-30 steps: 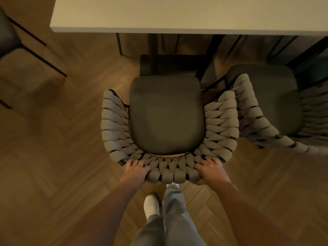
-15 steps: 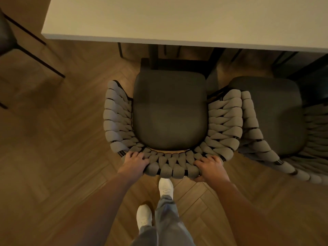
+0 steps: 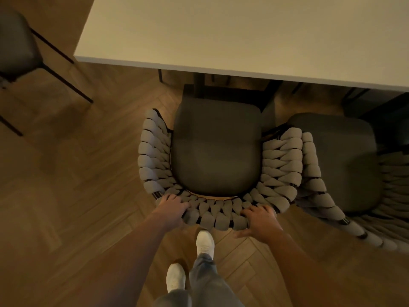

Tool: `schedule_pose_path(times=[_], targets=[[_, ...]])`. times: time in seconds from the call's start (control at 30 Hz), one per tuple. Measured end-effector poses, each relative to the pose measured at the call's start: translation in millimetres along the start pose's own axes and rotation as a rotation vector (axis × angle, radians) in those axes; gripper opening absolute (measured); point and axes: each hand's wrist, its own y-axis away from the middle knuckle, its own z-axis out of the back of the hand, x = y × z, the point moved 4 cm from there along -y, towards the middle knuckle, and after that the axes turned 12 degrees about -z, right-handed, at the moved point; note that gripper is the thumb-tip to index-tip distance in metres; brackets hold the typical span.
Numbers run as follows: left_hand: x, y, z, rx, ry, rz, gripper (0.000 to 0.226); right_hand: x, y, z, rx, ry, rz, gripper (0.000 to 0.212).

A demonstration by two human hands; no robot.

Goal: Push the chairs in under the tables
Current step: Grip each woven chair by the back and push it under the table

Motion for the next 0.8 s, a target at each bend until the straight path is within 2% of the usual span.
schedule_pose_path(times=[0.07,0.1,0.2,0.27,0.53,0.7,0.8], targets=[[-1,9,12,-0.062,0.074,-0.007,0.072,5,3,14,0.056,-0.067,-0.035,0.119],[0,15,19,-0.111,0.126,-0.001,0.069,9,6,23,0.063,-0.132,-0.067,0.114],[9,37,39,-0.267,0.327,0.049,0.057,25,12,49,0.059,-0.322,-0.112,0.068],[18,53,50,-0.349,0.431,0.076,0.045,42,14,66,0.033,-0.380,-0.102,0.052],[76,118,66,-0.583,0.675,0.220,0.033,139,22,126,-0.018,-0.395,-0.035,0.043],[150,182,56,-0.694,0.717,0.309,0.033,232,34,169,-0.013,-0.392,0.028,0.040],[200,226,46,-0.700,0.726,0.372,0.035,295,41,191,-0.022,-0.412,0.036,0.039]])
